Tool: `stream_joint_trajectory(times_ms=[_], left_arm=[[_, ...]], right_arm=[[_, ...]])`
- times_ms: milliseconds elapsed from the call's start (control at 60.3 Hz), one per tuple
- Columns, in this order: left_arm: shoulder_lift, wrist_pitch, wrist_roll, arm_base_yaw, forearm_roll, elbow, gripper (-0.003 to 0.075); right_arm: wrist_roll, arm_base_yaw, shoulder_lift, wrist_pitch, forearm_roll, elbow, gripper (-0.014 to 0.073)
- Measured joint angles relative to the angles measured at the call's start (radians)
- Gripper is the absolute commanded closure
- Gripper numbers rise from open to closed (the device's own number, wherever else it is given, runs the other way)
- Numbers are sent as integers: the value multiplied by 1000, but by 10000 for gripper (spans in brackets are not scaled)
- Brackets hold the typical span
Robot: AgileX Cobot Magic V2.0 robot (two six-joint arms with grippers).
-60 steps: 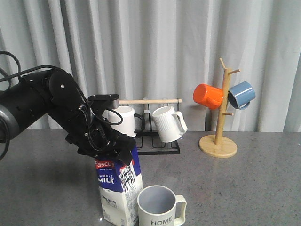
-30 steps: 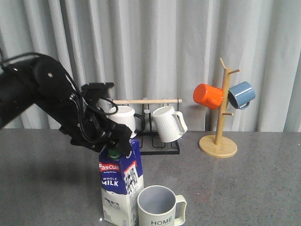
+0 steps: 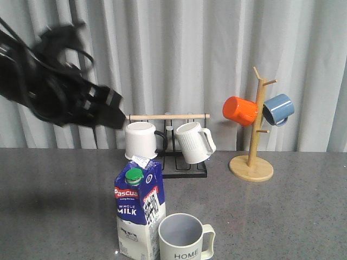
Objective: Place milk next to cup
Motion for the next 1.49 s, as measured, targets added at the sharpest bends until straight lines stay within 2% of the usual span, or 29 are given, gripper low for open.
stream_joint_trajectory(times_ms=[99,249,348,464,547,829,994,1177,1492], left_arm=[[-87,0,5,0,38,0,730],[-210,7,19,0,113,-2,729],[-293,7,23,0,143,13,728],[-412,7,23,0,157,108,728],[-513,-12,23,0,171,232,728],[-825,-212,-16,0,184,635,728],[-928,-225,-22,0,181,789,728],[-982,-171,-22,0,180,857,728],[-985,-138,-18,0,188,863,728]], right_arm=[[87,0,0,-77,-49,0,598],[270,0,0,-176,-186,0,598],[384,0,0,-192,-302,0,598],[520,0,0,-189,-404,0,598],[578,0,0,-184,-428,0,598],[607,0,0,-151,-431,0,598],[608,0,0,-148,-433,0,598],[608,0,0,-148,-434,0,598],[608,0,0,-148,-434,0,598]])
